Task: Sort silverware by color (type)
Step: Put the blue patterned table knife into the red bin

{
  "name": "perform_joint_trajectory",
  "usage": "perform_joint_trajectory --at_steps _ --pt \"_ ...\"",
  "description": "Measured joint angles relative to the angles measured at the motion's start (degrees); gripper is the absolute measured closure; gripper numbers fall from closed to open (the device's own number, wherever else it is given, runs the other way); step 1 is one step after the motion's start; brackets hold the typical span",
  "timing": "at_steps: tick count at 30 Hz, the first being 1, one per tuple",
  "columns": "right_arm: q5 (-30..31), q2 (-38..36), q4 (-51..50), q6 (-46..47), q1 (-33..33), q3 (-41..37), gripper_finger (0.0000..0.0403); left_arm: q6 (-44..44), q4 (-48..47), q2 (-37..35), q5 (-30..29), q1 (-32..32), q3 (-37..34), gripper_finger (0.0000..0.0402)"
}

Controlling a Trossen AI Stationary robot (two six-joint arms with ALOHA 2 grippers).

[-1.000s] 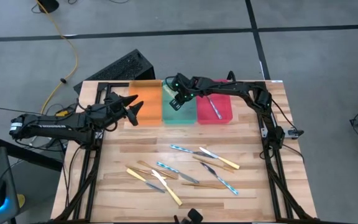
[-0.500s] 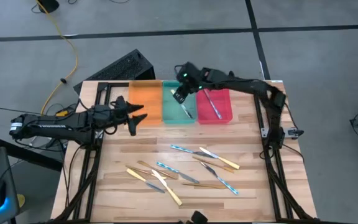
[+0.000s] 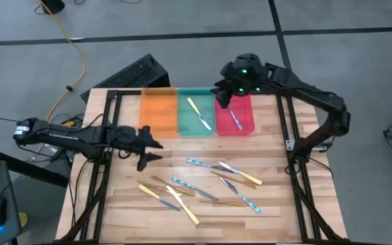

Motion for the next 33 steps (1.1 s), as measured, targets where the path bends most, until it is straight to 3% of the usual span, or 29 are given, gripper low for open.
perform_joint_trajectory --at_steps 9,16,26,33 --pt "0.0 -3.0 -4.0 2.2 6.0 0.0 0.0216 -3.1 -0.6 4.8 -1.7 -4.9 0.0 0.0193" --pt "0.1 -2.9 -4.8 5.0 12.1 0.0 0.0217 -3.9 -0.7 4.6 -5.5 -6.3 0.0 0.0193" --pt "8.4 -2.5 -4.9 5.1 19.9 0.0 0.0217 -1.0 -0.4 4.7 -9.5 -8.0 -0.2 0.0193" --pt "9.3 -0.8 -5.2 8.0 22.8 0.0 0.0217 -0.7 -2.3 4.7 -10.8 -8.0 -0.9 0.0193"
